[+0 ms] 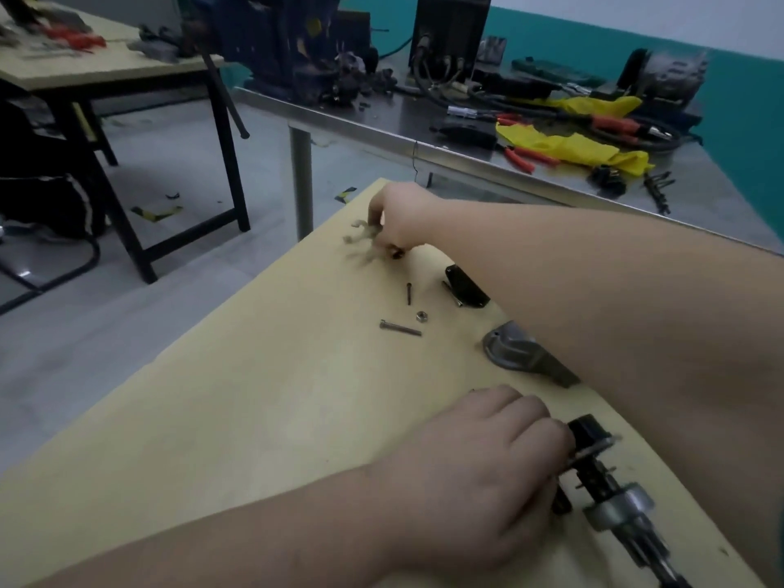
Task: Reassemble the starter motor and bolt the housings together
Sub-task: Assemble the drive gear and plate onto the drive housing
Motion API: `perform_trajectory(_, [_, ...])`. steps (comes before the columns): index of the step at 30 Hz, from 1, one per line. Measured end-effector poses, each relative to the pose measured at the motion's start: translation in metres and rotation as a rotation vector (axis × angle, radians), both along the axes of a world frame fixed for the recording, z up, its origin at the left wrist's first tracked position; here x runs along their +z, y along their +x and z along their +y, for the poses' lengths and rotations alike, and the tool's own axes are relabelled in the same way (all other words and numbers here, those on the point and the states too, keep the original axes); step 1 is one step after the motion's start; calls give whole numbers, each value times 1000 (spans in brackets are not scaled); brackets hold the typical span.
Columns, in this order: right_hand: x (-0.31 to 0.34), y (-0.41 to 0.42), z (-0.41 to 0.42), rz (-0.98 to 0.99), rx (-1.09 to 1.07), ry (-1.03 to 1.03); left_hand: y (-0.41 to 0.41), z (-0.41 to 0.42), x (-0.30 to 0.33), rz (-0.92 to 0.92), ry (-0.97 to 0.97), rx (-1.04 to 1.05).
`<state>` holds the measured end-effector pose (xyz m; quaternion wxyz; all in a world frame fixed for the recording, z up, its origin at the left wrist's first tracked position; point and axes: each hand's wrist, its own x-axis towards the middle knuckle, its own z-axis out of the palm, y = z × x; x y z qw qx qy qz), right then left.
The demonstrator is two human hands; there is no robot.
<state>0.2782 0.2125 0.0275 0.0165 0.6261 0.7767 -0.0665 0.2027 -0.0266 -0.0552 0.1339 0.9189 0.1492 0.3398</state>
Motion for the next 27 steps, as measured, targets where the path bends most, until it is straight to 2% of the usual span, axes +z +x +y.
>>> perform_trajectory(5, [39,19,-78,1000,-193,11,-7,1,7,75,31,-47])
perform_trajectory(7, [56,38,-123,1302,-205,-43,-10,5,10,133,105,-34])
perform_trajectory(9, [66,66,-176,1509,-196,-90,-9,6,13,154,146,-18])
perform_trajectory(14, [46,147,-322,1781,-331,-28,0,-2,16,35,151,80])
perform_trajectory(17, [17,187,-382,2005,-496,127,5,-5,40,57,398,50])
perform_trajectory(20, [-7,208,-406,2161,-619,287,14,-8,83,151,706,-130])
perform_trajectory(23, [-21,204,-408,2181,-651,305,24,-12,126,116,868,-229])
perform_trajectory(27, [-31,190,-408,1996,-623,351,36,-17,157,45,924,-165])
